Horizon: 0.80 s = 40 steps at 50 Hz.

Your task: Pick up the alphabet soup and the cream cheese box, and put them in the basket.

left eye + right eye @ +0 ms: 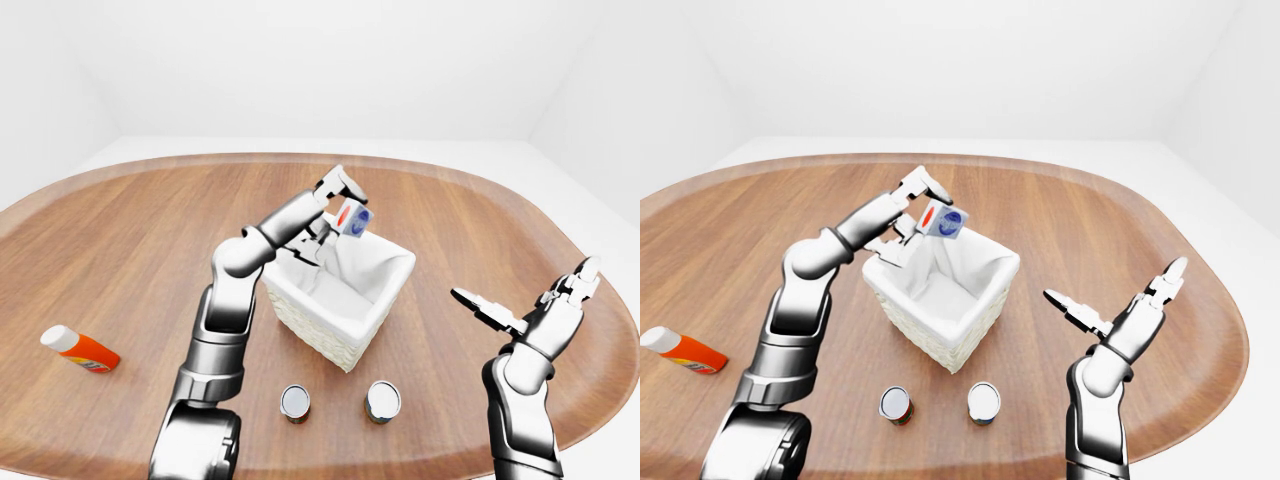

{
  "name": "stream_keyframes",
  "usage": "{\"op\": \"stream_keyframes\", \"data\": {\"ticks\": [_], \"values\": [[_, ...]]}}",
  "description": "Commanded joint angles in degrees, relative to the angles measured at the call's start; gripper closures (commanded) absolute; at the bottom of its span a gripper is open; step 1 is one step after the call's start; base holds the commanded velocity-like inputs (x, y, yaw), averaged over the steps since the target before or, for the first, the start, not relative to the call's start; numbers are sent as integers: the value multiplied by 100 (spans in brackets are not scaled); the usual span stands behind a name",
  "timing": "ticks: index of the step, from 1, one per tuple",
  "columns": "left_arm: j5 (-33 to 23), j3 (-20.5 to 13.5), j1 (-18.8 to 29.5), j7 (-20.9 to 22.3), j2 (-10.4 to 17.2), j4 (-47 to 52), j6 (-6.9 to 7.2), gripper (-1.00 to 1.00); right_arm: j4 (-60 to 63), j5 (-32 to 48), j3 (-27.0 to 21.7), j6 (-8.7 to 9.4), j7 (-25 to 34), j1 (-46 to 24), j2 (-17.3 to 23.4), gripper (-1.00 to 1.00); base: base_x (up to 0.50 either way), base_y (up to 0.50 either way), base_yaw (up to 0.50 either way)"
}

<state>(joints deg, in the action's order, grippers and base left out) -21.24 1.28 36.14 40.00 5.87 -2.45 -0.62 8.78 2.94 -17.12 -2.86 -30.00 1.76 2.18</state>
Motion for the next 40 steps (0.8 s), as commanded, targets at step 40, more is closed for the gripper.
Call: {"op": "stream_keyframes", "data": {"ticks": [40], "values": [[310, -72, -714, 0, 147, 585, 562, 100, -15, 30, 10, -4, 0, -9, 6, -100, 0, 0, 0]]}}
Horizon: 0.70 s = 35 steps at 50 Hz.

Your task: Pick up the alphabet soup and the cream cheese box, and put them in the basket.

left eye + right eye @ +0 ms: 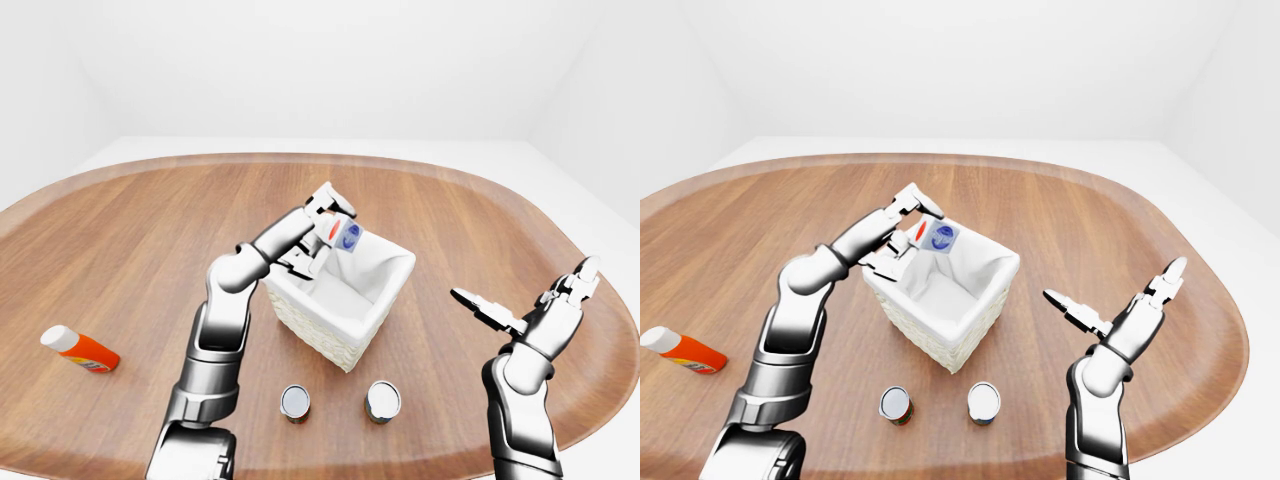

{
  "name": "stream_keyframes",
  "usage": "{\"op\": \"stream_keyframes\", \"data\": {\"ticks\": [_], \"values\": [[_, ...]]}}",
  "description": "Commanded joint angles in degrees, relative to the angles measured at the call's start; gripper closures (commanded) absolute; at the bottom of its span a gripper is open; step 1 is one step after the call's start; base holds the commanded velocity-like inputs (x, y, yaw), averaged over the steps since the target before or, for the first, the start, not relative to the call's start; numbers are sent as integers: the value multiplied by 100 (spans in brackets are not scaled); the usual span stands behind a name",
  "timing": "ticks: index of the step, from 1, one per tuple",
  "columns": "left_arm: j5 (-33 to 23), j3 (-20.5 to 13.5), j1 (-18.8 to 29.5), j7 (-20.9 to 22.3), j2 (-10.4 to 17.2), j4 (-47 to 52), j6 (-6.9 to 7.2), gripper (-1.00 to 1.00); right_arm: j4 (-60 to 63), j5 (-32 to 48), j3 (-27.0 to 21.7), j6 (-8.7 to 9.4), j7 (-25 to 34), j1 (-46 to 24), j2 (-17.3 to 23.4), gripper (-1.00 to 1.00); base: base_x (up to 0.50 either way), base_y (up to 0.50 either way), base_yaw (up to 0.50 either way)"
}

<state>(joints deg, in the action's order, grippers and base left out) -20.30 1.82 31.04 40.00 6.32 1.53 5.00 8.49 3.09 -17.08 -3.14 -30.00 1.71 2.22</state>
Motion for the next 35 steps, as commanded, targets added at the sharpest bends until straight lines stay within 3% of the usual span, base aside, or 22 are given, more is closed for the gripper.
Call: {"op": "stream_keyframes", "data": {"ticks": [1, 23, 24, 25, 26, 35], "values": [[214, -129, -196, 0, 106, 164, 0, 100, 23, 18, 7, 31, 0, -2, 1, -100, 0, 0, 0], [-1, 51, -188, 0, -76, -353, 0, 97, 1, 5, 8, -1, 0, 0, -1, -100, 0, 0, 0], [0, 51, -188, 0, -75, -356, 0, 76, 5, 4, 7, -1, 0, 3, -1, -100, 0, 0, 0], [5, 50, -191, 0, -77, -342, 0, -90, 7, 6, 8, -5, 0, 7, -4, -100, 0, 0, 0], [19, 46, -199, 0, -85, -279, 0, -100, 21, 12, 11, 4, 0, 10, -6, -100, 0, 0, 0], [104, 9, -177, 0, -70, -40, 0, -100, 0, 17, 7, -13, 0, 10, -5, -100, 0, 0, 0]]}}
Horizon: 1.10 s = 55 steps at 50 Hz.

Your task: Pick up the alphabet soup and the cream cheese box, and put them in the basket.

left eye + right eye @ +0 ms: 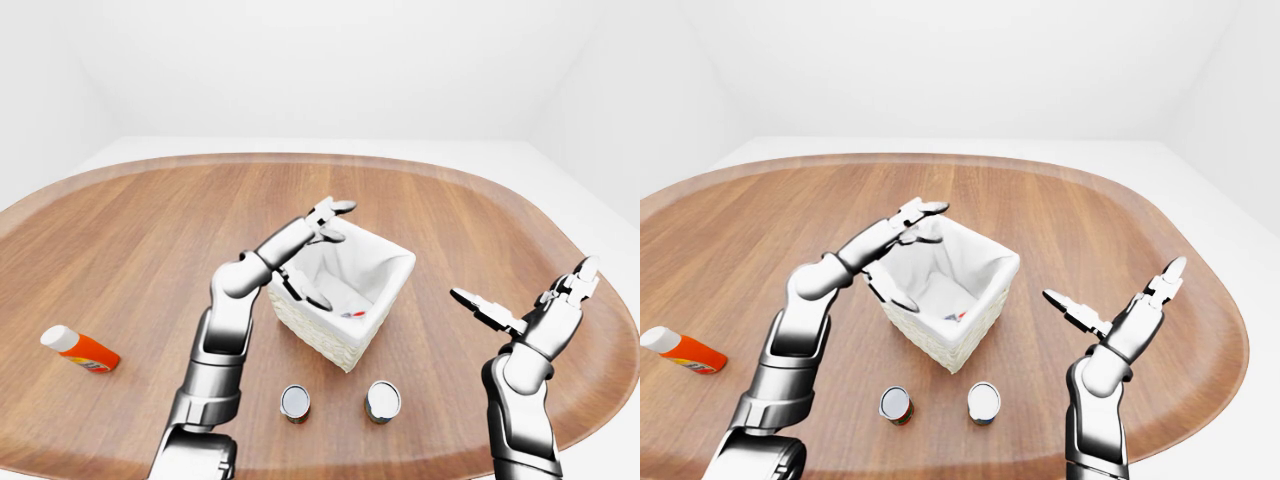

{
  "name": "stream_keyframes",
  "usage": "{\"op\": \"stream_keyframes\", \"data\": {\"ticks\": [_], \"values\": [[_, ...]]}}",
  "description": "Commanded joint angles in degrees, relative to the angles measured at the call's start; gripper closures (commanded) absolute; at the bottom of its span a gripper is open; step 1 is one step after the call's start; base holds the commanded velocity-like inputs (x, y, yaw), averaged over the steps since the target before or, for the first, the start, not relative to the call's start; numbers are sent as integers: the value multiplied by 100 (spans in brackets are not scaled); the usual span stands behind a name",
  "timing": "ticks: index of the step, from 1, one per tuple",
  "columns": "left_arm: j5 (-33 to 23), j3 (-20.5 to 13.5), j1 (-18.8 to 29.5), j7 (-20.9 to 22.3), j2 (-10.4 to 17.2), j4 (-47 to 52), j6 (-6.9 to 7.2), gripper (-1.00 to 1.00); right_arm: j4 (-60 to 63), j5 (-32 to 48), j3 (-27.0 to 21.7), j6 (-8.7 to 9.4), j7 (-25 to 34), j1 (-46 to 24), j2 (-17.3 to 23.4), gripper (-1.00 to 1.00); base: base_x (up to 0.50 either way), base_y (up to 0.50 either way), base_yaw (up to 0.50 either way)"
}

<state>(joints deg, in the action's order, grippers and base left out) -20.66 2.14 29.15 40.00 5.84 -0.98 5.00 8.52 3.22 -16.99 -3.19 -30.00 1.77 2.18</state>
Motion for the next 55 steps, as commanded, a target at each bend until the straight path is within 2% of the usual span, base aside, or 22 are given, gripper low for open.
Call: {"op": "stream_keyframes", "data": {"ticks": [1, 7, 11, 12, 13, 14, 15, 20, 22, 23, 25, 27, 29, 33, 36, 43, 46, 52, 55], "values": [[150, -22, 21, 0, -30, 314, 0, -100, 6, 7, 0, -4, 0, 8, -2, -100, 0, 0, 0], [253, -57, 132, 0, 9, 469, 0, -100, -24, 6, 0, -26, 0, 1, 0, -100, 0, 0, 0], [180, -179, 170, 0, 86, 473, 0, -100, 39, 3, 0, 22, 0, 16, -9, -100, 0, 0, 0], [261, -277, 199, 0, 108, 448, -183, -100, 49, 5, -1, 25, 0, 22, -12, -100, 0, 0, 0], [315, -298, 202, 0, 132, 499, -245, -100, 56, 5, -1, 31, 0, 24, -14, -100, 0, 0, 0], [426, -286, 149, 0, 159, 609, -413, -100, 75, 6, -1, 48, 0, 28, -17, -100, 0, 0, 0], [277, -283, 102, 0, 198, 750, -545, -100, 92, 9, 0, 65, 0, 29, -19, -100, 0, 0, 0], [32, -304, -114, 0, 209, 1143, -690, -100, -31, 16, 2, -9, 0, -11, -4, -100, 0, 0, 0], [183, -390, -217, 0, 189, 1156, -842, -100, -1, 10, 2, 16, 0, -4, -3, -100, 0, 0, 0], [245, -408, -269, -80, 204, 1083, -992, -100, 18, 6, 1, 28, 0, 2, -4, -100, 0, 0, 0], [412, -410, -374, -128, 212, 1002, -1000, -100, 16, 0, -4, 23, 0, 5, -4, -100, 0, 0, 0], [988, -518, -523, -227, 128, 910, -1000, -100, -21, 2, -4, -3, 0, -5, -1, -100, 0, 0, 0], [1151, -507, -591, -340, 161, 947, -1000, -100, -24, -2, -4, 1, 0, -10, 3, -100, 0, 0, 0], [1067, -598, -755, -658, 220, 1343, -1000, -100, -118, -5, -4, -45, 0, -48, 21, -100, 0, 0, 0], [901, -699, -881, -916, 306, 1759, -1000, -100, -54, -15, -4, 23, 0, -47, 24, -100, 0, 0, 0], [738, -900, -1306, -1203, 362, 2731, -1000, -100, -23, -24, -7, 1, 0, -16, 14, -100, 0, 0, 0], [253, -934, -1508, -1511, 342, 2900, -1000, -100, -57, -11, -5, -48, 0, -12, 11, -100, 0, 0, 0], [376, -1039, -1799, -1473, 293, 3686, -1000, -100, -23, -15, -8, -19, 0, -16, 10, -100, 0, 0, 0], [506, -1257, -1895, -1570, 284, 4117, -1000, -100, 1, -18, -8, 1, 0, -10, 8, -100, 0, 0, 0]]}}
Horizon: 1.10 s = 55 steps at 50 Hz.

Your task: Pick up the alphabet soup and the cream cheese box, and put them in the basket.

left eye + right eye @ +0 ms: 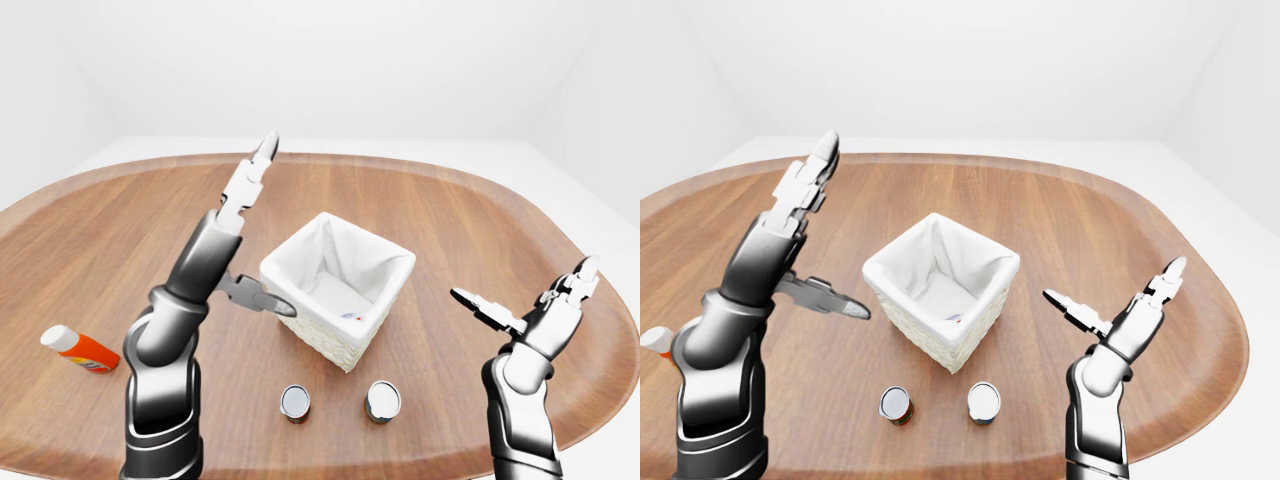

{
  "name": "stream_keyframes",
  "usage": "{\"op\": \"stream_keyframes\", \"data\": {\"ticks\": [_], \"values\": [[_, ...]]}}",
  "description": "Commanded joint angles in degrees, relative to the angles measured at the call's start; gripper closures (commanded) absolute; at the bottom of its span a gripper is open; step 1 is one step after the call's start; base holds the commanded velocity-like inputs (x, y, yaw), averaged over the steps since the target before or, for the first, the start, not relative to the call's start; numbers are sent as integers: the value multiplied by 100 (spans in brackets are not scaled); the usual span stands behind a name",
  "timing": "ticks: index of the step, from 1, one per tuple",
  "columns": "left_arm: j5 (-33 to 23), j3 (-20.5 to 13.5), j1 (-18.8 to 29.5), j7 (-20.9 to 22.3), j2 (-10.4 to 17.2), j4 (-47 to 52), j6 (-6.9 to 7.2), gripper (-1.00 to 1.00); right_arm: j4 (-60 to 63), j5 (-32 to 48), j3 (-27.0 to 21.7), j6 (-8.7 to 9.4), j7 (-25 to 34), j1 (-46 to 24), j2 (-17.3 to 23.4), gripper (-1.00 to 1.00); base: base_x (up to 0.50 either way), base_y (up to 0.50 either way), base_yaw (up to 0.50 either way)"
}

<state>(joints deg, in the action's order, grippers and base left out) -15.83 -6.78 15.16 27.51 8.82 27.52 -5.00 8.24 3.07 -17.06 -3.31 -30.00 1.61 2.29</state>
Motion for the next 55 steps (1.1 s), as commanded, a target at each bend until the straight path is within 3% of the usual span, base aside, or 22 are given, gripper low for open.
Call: {"op": "stream_keyframes", "data": {"ticks": [1, 2, 3, 10, 11, 12, 21, 29, 35, 39, 41, 55], "values": [[182, -434, -525, -337, -7, 1414, 64, -100, 19, 1, -1, -1, 0, 4, -2, -100, 0, 0, 0], [320, -546, -553, -303, 40, 1633, 241, -100, 29, 1, 0, -4, 0, 10, -5, -100, 0, 0, 0], [336, -589, -564, -306, 75, 1759, 316, -100, 35, -4, -4, -1, 0, 12, -6, -100, 0, 0, 0], [518, -973, -665, -332, 228, 1984, 563, -100, 77, 0, -7, 18, 0, 29, -17, -100, 0, 0, 0], [461, -1024, -690, -355, 239, 1994, 680, -100, 88, 3, -6, 23, 0, 35, -19, -100, 0, 0, 0], [855, -1206, -684, -376, 232, 1959, 676, -100, 63, 0, -12, 2, 0, 31, -19, -100, 0, 0, 0], [1435, -1897, -672, -504, 624, 2019, 1000, -100, 88, -9, -12, 50, 0, 31, -20, -100, 0, 0, 0], [1744, -2171, -759, -478, 773, 1735, 913, -100, 47, 9, -8, 10, 0, 28, -16, -100, 0, 0, 0], [1877, -2199, -815, -483, 750, 1366, 636, -100, 34, 35, -7, -8, 0, 14, -11, -100, 0, 0, 0], [2041, -2293, -823, -476, 797, 1376, 681, -100, 61, 29, -15, 11, 0, 15, -13, -100, 0, 0, 0], [2130, -2341, -852, -472, 790, 1363, 618, -100, 58, 36, -17, 41, 0, 9, -9, -100, 0, 0, 0], [2137, -2334, -860, -488, 803, 1361, 614, -100, 58, 35, -16, 41, 0, 10, -8, -100, 0, 0, 0]]}}
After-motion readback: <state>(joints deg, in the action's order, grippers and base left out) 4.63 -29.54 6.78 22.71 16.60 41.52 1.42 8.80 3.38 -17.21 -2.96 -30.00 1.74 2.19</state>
